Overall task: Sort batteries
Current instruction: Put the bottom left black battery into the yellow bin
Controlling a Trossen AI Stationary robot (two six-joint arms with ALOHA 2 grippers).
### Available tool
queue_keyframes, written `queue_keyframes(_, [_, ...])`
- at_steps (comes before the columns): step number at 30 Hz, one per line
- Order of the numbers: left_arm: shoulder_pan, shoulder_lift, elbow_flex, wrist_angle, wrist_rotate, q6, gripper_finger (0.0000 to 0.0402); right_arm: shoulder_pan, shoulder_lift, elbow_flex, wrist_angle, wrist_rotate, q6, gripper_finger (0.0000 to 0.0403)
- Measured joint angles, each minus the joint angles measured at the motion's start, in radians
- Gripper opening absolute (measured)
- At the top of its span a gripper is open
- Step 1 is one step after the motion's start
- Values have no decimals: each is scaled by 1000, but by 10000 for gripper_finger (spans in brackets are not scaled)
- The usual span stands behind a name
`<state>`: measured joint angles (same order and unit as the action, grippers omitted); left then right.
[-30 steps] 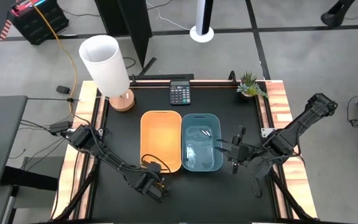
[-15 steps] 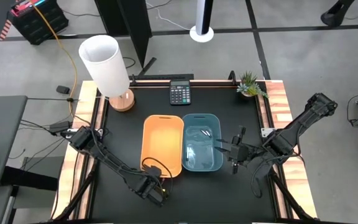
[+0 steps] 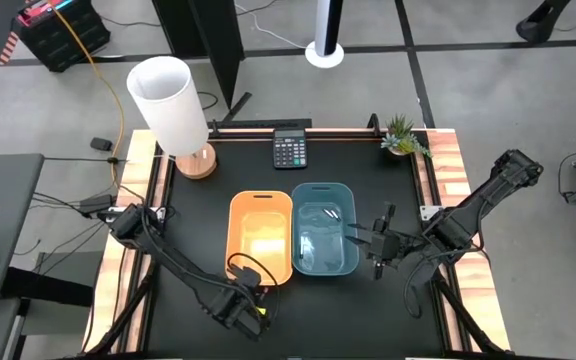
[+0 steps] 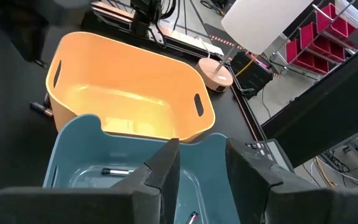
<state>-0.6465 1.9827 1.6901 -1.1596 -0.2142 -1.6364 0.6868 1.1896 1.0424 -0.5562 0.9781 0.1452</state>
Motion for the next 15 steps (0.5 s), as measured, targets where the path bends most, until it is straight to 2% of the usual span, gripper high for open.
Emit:
queue_keyframes(5, [-15,-2,151,-80,-67,75,30,1,0,0,5,0,-4,141])
queue_keyframes(9, [-14,-3,261,-183,-176,124,29,14,0,0,21,0,-19,141])
queue_keyframes(15, [65,-3,301,-354,-265,164,29,51,0,0,27,0,-22,141])
